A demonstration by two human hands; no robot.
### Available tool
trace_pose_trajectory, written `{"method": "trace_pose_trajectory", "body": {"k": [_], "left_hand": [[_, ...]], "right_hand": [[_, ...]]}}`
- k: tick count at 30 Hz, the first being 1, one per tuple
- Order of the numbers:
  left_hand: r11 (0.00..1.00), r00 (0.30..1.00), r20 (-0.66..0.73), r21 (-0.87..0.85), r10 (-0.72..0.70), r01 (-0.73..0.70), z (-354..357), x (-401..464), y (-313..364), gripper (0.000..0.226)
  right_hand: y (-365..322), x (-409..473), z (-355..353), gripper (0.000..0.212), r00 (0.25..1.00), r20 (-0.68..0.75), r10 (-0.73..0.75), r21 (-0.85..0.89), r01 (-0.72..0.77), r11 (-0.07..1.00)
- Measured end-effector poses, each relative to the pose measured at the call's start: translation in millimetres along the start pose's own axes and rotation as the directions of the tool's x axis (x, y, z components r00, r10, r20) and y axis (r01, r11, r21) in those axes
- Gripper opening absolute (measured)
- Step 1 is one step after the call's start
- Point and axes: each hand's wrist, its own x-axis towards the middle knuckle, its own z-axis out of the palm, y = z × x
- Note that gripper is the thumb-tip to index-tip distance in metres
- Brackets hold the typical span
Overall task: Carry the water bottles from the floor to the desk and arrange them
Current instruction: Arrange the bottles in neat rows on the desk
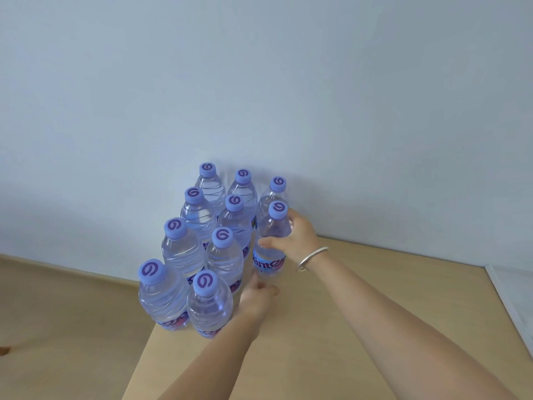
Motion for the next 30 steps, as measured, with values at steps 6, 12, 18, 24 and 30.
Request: {"method": "trace_pose_trajectory", "body": {"k": [6, 12, 18, 24, 30], "left_hand": [[0.999, 0.999, 0.020, -0.026, -0.044, 0.044, 8.6, 13.4, 2.3, 0.045], [0.992, 0.998, 0.018, -0.115, -0.054, 0.055, 15.8, 21.5, -1.1, 0.066], [0.992, 0.999, 0.034, -0.124, -0.020, 0.024, 16.3, 20.1, -4.4, 0.072], [0.998, 1.000, 0.015, -0.064, -0.019, 0.020, 14.1, 17.8, -1.9, 0.073], [0.999, 0.999, -0.022, 0.025, -0.042, 0.043, 17.9, 9.8, -1.7, 0.066]], "right_hand": [[12.6, 8.2, 10.3, 0.056, 0.997, -0.068, -0.021, -0.038, 0.019, 0.999], [21.2, 15.8, 14.5, 0.060, 0.999, -0.042, -0.028, -0.068, 0.025, 0.997], [22.1, 15.0, 12.8, 0.066, 0.999, -0.029, -0.025, -0.097, 0.022, 0.995], [21.6, 14.1, 14.2, 0.069, 1.000, -0.023, -0.014, -0.080, 0.012, 0.997], [15.0, 8.2, 12.9, 0.091, 0.995, -0.055, -0.082, -0.107, 0.076, 0.991]]}}
